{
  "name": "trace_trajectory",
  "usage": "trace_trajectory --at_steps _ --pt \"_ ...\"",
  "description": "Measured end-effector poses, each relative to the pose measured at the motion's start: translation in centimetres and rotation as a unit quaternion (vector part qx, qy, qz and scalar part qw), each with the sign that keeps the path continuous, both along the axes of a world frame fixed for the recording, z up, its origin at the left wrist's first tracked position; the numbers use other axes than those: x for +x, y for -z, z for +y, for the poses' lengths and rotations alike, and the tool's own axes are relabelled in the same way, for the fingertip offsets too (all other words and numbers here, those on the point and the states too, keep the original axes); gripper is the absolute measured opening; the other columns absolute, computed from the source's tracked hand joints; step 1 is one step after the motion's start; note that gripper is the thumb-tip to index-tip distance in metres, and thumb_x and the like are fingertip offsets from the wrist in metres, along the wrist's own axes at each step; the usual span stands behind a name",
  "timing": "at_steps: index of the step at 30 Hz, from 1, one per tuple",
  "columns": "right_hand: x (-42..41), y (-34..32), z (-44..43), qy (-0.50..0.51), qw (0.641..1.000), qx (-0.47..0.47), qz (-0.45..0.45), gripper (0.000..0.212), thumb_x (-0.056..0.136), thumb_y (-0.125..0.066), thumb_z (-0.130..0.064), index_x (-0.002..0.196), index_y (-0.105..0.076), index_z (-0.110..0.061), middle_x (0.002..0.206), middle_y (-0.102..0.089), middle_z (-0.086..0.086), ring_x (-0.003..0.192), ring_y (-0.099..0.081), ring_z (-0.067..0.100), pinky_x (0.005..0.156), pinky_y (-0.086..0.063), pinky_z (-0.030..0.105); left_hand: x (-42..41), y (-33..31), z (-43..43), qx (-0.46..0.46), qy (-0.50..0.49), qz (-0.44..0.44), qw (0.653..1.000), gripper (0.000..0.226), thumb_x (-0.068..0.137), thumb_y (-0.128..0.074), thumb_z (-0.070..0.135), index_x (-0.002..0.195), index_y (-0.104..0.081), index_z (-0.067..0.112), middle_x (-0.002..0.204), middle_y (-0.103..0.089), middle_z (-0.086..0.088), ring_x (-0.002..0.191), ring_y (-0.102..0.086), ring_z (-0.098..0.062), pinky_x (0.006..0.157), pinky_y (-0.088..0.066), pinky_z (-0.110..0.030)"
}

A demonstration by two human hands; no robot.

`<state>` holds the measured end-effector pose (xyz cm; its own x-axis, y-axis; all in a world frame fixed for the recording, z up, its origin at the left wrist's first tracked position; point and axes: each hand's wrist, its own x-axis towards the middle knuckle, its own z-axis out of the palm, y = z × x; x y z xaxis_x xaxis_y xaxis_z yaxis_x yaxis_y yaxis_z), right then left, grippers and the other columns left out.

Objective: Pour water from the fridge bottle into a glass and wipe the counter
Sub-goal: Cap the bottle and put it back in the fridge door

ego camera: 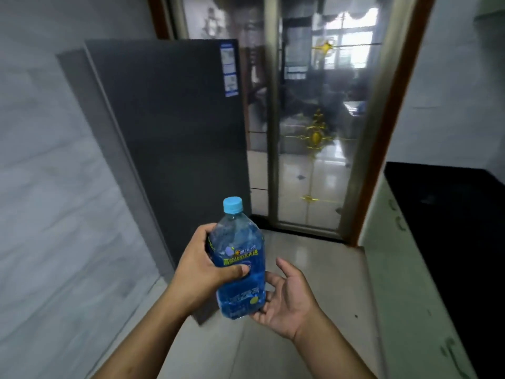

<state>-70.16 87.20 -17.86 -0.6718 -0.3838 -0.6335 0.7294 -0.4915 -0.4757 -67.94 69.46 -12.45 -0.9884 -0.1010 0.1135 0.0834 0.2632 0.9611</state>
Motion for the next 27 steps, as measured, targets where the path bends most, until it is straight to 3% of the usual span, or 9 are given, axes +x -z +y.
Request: trace_trajectory --at_steps 4,6,13,19,23,27 --pt "-8.2 -0.8 -3.6 -0.084 0.996 -0.036 0.022 0.056 0.091 -0.056 -0.055 0.121 -0.065 -0.009 0.115 -0.07 0.027 0.09 -0.074 0.041 0.073 -0.061 0.049 -4.9 -0.9 -3.2 0.006 -0.095 0.017 0.995 0.077 0.054 -0.097 0.009 0.117 -0.057 0.027 0.105 -0.075 0.006 0.095 -0.074 -0.016 0.074 -0.061 -0.028" --pt "-11.7 -1.3 -5.6 -0.13 0.99 -0.043 0.021 0.054 0.09 -0.057 -0.054 0.119 -0.066 -0.01 0.116 -0.07 0.025 0.088 -0.074 0.039 0.07 -0.061 0.046 -6.8 -1.5 -4.6 0.007 -0.153 0.023 0.988 0.075 0.053 -0.096 0.013 0.116 -0.058 0.029 0.103 -0.075 0.008 0.093 -0.075 -0.013 0.072 -0.061 -0.026" --pt "-19.7 -2.9 -12.8 -0.239 0.969 -0.05 0.03 0.054 0.089 -0.058 -0.055 0.12 -0.067 -0.011 0.122 -0.065 0.025 0.103 -0.068 0.037 0.083 -0.058 0.045 -11.3 -2.6 -10.0 0.006 -0.281 0.03 0.959 0.074 0.055 -0.097 0.015 0.117 -0.058 0.027 0.106 -0.075 0.003 0.095 -0.074 -0.015 0.075 -0.062 -0.029" --pt "-23.7 -2.6 -19.6 -0.284 0.957 -0.041 0.035 0.056 0.087 -0.061 -0.056 0.117 -0.068 -0.01 0.117 -0.069 0.028 0.108 -0.067 0.041 0.098 -0.051 0.054 -13.9 -1.6 -16.6 0.011 -0.32 0.027 0.947 0.07 0.062 -0.094 0.009 0.119 -0.057 0.025 0.109 -0.073 0.002 0.098 -0.074 -0.017 0.077 -0.063 -0.031" --pt "-25.3 -2.1 -24.6 -0.287 0.956 -0.043 0.038 0.057 0.087 -0.063 -0.055 0.122 -0.067 -0.011 0.117 -0.069 0.027 0.101 -0.071 0.042 0.092 -0.055 0.055 -15.6 -1.0 -21.6 -0.003 -0.317 0.026 0.948 0.071 0.061 -0.095 0.009 0.119 -0.057 0.026 0.109 -0.072 0.003 0.098 -0.073 -0.016 0.077 -0.063 -0.031" --pt "-27.0 -2.3 -31.7 -0.263 0.963 -0.027 0.055 0.058 0.087 -0.062 -0.056 0.124 -0.065 -0.011 0.121 -0.066 0.027 0.103 -0.07 0.042 0.084 -0.058 0.05 -18.2 -1.3 -29.1 -0.017 -0.294 0.034 0.955 0.072 0.06 -0.095 0.01 0.119 -0.057 0.024 0.108 -0.071 0.004 0.094 -0.071 -0.007 0.071 -0.061 -0.022"
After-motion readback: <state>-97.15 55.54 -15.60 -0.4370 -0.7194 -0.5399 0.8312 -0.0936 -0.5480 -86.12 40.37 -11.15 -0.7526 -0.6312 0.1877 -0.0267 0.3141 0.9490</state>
